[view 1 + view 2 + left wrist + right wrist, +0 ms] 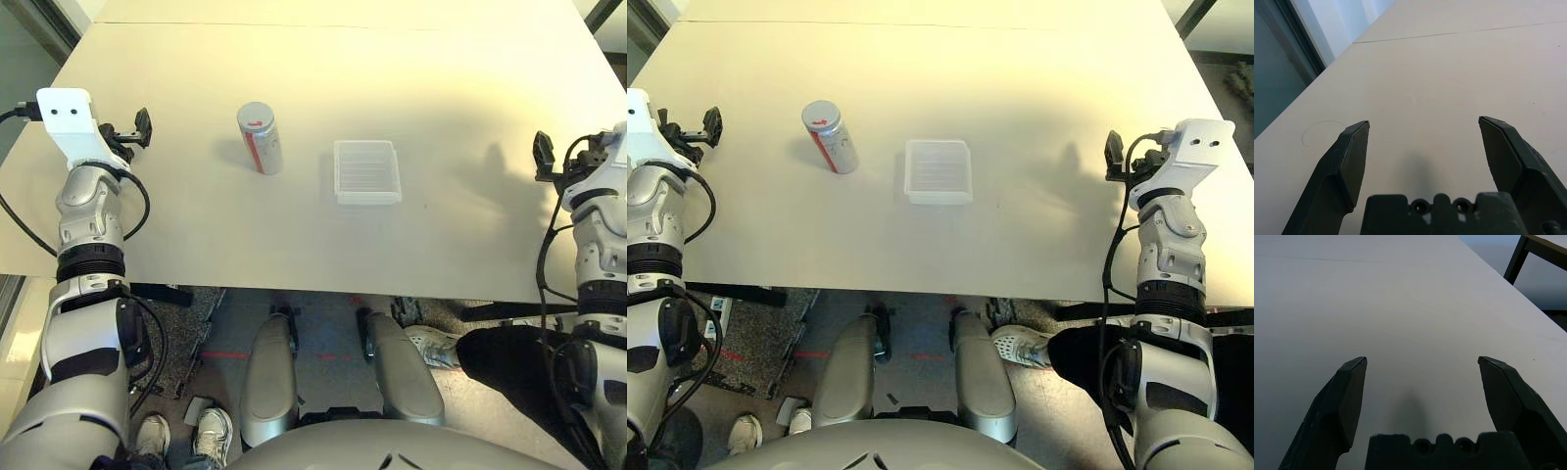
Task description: Pour the medicine from the bottle into the box.
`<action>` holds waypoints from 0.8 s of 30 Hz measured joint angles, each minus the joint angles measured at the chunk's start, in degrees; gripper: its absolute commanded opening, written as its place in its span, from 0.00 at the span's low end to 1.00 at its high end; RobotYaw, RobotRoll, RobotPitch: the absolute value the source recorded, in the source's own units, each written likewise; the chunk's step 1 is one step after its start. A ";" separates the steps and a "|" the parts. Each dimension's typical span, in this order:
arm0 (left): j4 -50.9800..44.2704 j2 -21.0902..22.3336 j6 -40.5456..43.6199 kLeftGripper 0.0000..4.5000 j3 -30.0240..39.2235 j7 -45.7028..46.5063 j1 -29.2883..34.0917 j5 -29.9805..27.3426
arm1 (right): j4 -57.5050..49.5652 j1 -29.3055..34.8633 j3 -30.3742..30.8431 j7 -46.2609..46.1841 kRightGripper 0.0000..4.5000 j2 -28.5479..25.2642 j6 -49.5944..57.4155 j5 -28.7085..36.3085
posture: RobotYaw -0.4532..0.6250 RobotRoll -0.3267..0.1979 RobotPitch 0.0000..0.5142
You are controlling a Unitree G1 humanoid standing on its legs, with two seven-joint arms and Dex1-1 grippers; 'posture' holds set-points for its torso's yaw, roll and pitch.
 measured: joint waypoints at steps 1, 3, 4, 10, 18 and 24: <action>0.00 0.00 0.00 1.00 0.00 0.00 0.00 0.00 | 0.00 0.00 0.00 0.00 1.00 -0.01 0.00 0.00 | 0.46 0.62 0.46; 0.00 -0.06 0.00 1.00 0.00 0.00 0.00 0.00 | -0.10 0.04 0.00 -0.01 1.00 -0.04 0.00 0.00 | 0.45 0.62 0.46; 0.00 -0.31 -0.01 1.00 -0.07 -0.03 -0.03 0.01 | -0.55 0.20 -0.01 -0.05 1.00 -0.04 0.01 0.00 | 0.45 0.62 0.46; -0.25 -0.86 0.46 1.00 -2.18 -4.58 -0.25 -0.02 | -5.11 1.28 0.03 0.20 1.00 -0.03 1.41 0.28 | 0.43 0.62 0.44; -9.70 5.56 11.82 1.00 -5.85 -27.71 2.78 -3.50 | -21.28 3.44 4.09 8.64 1.00 -2.32 17.51 5.51 | 0.44 0.62 0.45; -20.46 9.96 21.45 1.00 -6.26 -36.95 6.34 -6.62 | -30.47 2.38 7.92 13.37 1.00 -3.59 28.37 7.94 | 0.45 0.62 0.46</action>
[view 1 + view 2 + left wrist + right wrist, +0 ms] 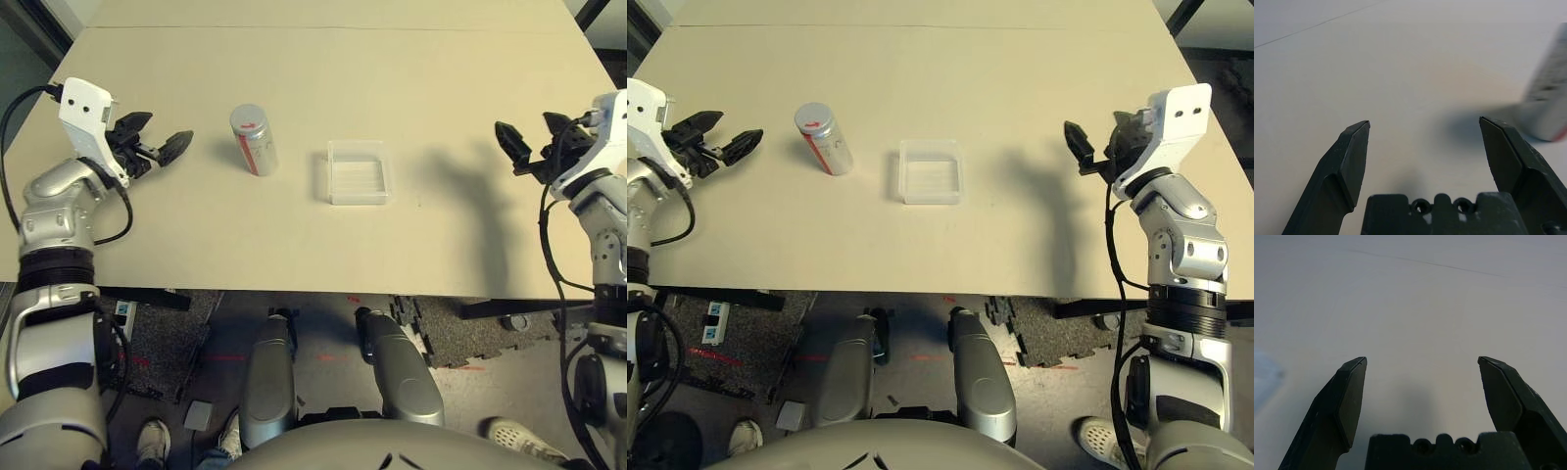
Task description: Pour the medicine from the bottle into the box.
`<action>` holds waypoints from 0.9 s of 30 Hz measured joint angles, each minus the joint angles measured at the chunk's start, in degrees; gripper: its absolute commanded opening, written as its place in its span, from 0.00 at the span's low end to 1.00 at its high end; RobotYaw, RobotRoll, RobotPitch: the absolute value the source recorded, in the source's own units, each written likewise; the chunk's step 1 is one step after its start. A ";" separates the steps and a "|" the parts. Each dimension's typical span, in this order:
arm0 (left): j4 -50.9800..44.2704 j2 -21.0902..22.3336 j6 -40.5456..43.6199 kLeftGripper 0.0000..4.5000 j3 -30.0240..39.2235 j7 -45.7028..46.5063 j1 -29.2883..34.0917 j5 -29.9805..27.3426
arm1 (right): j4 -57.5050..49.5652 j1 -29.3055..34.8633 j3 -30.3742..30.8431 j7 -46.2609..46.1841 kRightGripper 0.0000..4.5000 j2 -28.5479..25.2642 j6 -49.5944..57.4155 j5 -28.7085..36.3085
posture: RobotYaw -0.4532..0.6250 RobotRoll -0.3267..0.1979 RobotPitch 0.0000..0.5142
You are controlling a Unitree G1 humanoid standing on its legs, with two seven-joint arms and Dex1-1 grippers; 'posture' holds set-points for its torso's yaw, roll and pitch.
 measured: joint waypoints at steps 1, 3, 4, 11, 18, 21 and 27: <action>-1.62 0.25 1.48 1.00 -0.06 -1.11 0.67 -0.54 | -1.01 -0.38 0.73 0.43 1.00 -0.10 0.93 0.07 | 0.45 0.62 0.46; -5.40 0.64 4.36 1.00 -0.66 -3.26 2.27 -1.62 | -2.14 -1.36 1.92 1.49 1.00 -0.30 2.29 0.08 | 0.44 0.62 0.47; -7.17 0.66 5.79 1.00 -1.01 -4.27 3.07 -2.27 | -2.57 -1.84 2.66 2.00 1.00 -0.35 2.94 0.07 | 0.44 0.62 0.47; -13.40 0.60 10.88 1.00 -4.55 -7.93 6.20 -3.36 | -6.51 -3.26 6.87 5.52 1.00 -0.78 7.32 0.16 | 0.43 0.62 0.48; -13.13 -2.60 10.56 1.00 -5.17 -7.20 3.45 -3.33 | -12.59 -5.24 8.69 6.30 1.00 0.33 13.43 2.34 | 0.41 0.62 0.47; -12.99 -3.65 9.52 1.00 -6.10 -7.23 2.73 -2.83 | -15.30 -5.92 10.15 6.39 1.00 1.14 15.96 3.79 | 0.40 0.62 0.46; -9.33 -5.31 6.86 1.00 -7.62 -7.34 1.11 -1.86 | -17.08 -7.62 13.34 6.46 1.00 3.14 18.09 4.55 | 0.38 0.62 0.44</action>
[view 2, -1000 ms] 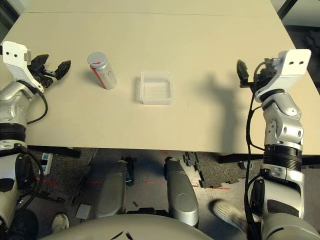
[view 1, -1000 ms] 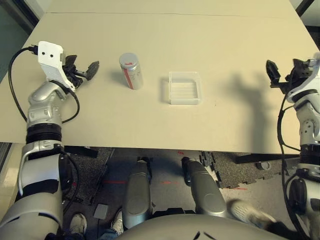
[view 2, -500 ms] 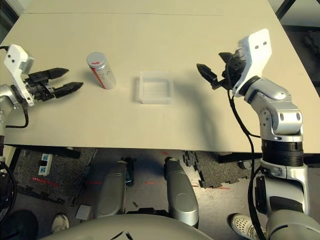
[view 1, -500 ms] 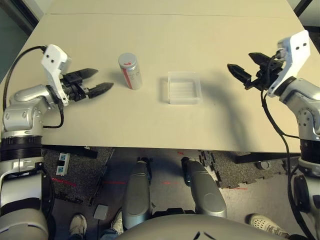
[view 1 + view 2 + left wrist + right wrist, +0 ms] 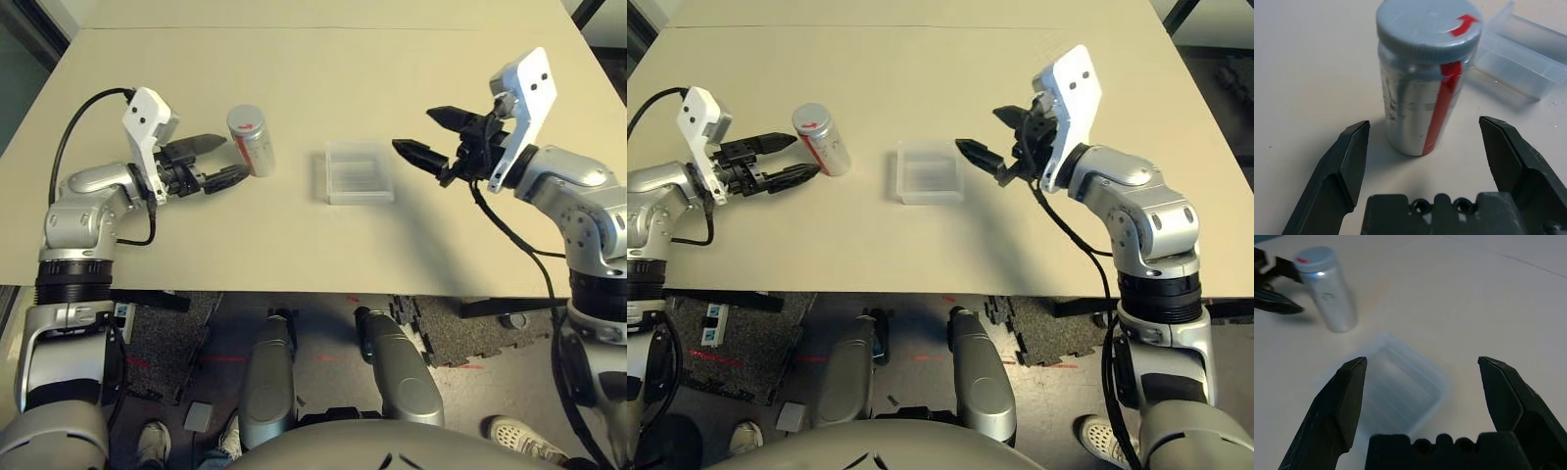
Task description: Pour the medicine from the bottle into the box.
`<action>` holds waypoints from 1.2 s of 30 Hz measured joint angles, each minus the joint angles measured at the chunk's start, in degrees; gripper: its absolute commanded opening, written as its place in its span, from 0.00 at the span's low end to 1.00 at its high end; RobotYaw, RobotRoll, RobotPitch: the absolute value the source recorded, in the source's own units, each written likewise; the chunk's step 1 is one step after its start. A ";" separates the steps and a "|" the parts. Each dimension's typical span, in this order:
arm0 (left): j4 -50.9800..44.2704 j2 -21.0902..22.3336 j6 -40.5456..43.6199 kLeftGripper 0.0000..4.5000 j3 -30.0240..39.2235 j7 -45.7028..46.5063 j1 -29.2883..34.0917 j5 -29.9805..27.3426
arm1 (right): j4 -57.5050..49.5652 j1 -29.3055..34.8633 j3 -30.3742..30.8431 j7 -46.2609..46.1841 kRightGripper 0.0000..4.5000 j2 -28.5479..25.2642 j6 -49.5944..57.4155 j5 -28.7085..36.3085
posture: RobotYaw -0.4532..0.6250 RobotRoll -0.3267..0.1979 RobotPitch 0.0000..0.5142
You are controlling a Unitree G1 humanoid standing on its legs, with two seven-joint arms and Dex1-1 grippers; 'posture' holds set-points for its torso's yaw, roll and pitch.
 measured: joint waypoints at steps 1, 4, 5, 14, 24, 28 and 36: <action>0.89 -0.22 -0.51 1.00 -0.18 0.01 -0.50 0.34 | -0.01 -0.33 0.66 0.02 1.00 0.23 0.00 -0.02 | 0.38 0.62 0.44; 2.94 -0.92 -1.67 1.00 -0.31 0.19 -1.95 0.85 | -0.08 -0.98 2.11 0.02 1.00 1.52 0.00 -0.04 | 0.37 0.62 0.45; 3.30 -1.13 -2.01 1.00 -0.31 0.39 -2.17 1.08 | -0.09 -1.46 2.57 0.01 1.00 1.70 0.01 -0.05 | 0.37 0.62 0.45; 6.22 -4.22 -4.29 1.00 -1.18 1.33 -3.83 2.15 | -0.24 -4.94 3.90 -0.16 1.00 3.09 -0.01 -0.70 | 0.36 0.62 0.45; 9.61 -5.53 -7.17 1.00 -1.94 2.55 -5.21 3.99 | 0.38 -6.79 5.35 -0.12 1.00 4.16 -0.82 -1.36 | 0.36 0.62 0.43; 10.71 -6.36 -8.65 1.00 -1.99 2.78 -5.64 4.41 | 0.61 -7.08 5.43 -0.12 1.00 4.27 -1.18 -1.87 | 0.35 0.62 0.43; 12.92 -7.81 -10.32 1.00 -2.21 3.05 -6.17 5.14 | 0.69 -7.22 5.46 -0.06 1.00 4.37 -1.23 -2.37 | 0.34 0.62 0.42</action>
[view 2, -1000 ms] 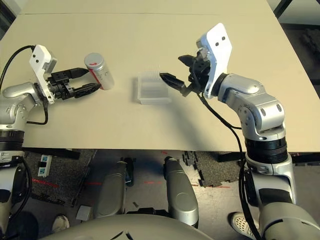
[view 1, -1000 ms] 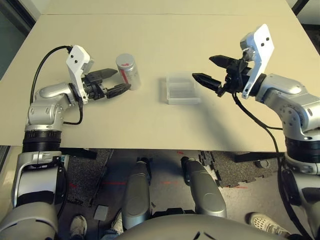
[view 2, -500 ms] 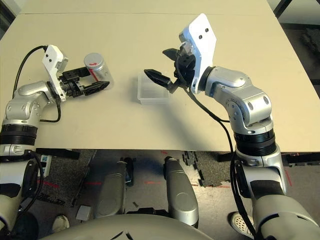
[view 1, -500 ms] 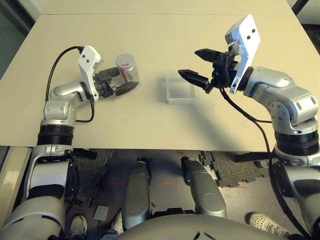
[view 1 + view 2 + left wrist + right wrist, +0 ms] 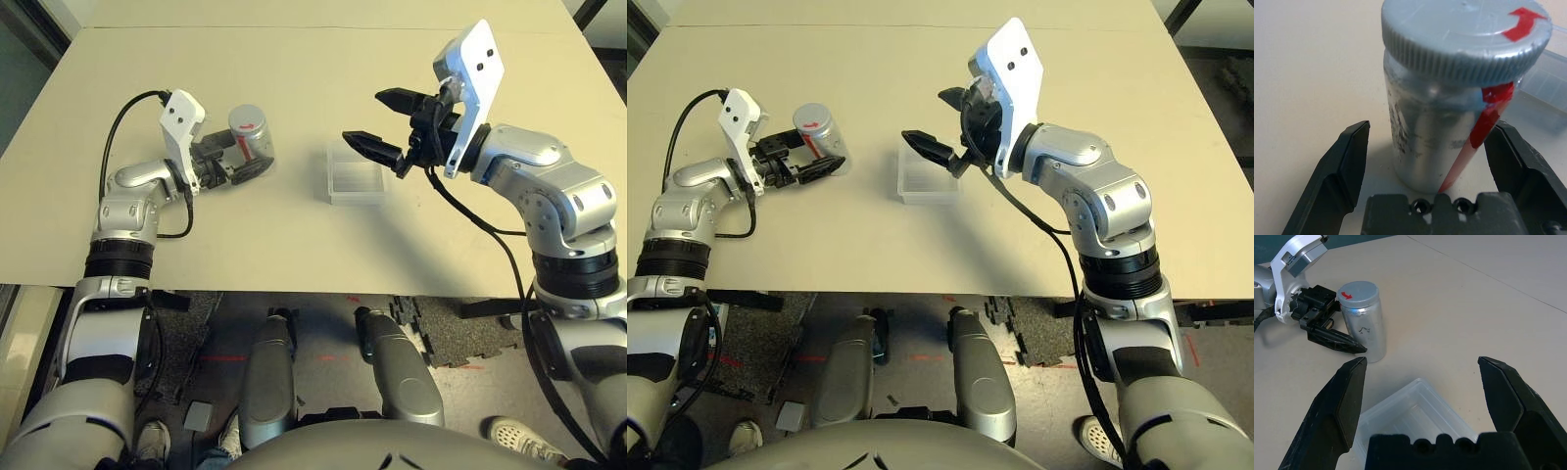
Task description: Pour the medicine from the bottle into the box.
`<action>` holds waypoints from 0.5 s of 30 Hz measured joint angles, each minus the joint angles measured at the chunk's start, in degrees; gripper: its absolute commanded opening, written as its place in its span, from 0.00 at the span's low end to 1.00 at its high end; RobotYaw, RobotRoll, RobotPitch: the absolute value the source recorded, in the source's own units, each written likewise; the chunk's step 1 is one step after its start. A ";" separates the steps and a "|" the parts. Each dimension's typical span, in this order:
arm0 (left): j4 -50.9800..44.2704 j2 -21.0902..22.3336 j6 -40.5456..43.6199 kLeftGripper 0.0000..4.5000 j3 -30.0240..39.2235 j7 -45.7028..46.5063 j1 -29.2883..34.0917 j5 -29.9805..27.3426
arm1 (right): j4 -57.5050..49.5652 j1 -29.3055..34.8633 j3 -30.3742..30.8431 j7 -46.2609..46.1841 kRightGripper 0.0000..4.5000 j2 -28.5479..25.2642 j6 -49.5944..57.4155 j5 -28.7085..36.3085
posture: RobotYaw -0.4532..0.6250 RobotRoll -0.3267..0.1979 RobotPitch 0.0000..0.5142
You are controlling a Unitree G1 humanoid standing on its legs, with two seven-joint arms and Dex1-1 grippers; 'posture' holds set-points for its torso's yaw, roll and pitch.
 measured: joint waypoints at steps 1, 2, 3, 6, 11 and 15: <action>0.35 -0.26 -0.11 1.00 -0.03 0.01 -0.05 0.04 | 0.00 0.00 0.00 0.01 1.00 0.00 0.00 -0.12 | 0.34 0.62 0.42; 0.63 -0.42 -0.19 1.00 -0.07 0.02 -0.10 0.08 | 0.00 0.00 0.00 0.02 1.00 0.00 -0.01 -0.16 | 0.34 0.62 0.42; 0.95 -0.65 -0.34 1.00 -0.09 0.04 -0.18 0.14 | 0.00 0.00 0.00 0.03 1.00 0.00 -0.01 -0.18 | 0.34 0.62 0.42; 1.43 -1.48 -0.74 1.00 -0.22 0.07 -0.58 0.27 | 0.00 -0.01 0.00 0.05 1.00 0.00 -0.01 -0.19 | 0.34 0.62 0.42; 2.21 -1.62 -1.70 0.71 -0.23 0.27 -1.86 0.63 | 0.00 -0.04 -0.01 0.05 1.00 -0.01 -0.03 -0.25 | 0.34 0.62 0.41; 3.11 -1.87 -3.02 0.62 -0.20 0.69 -2.09 0.90 | 0.00 -0.05 -0.01 0.04 1.00 -0.01 -0.12 -0.27 | 0.34 0.62 0.41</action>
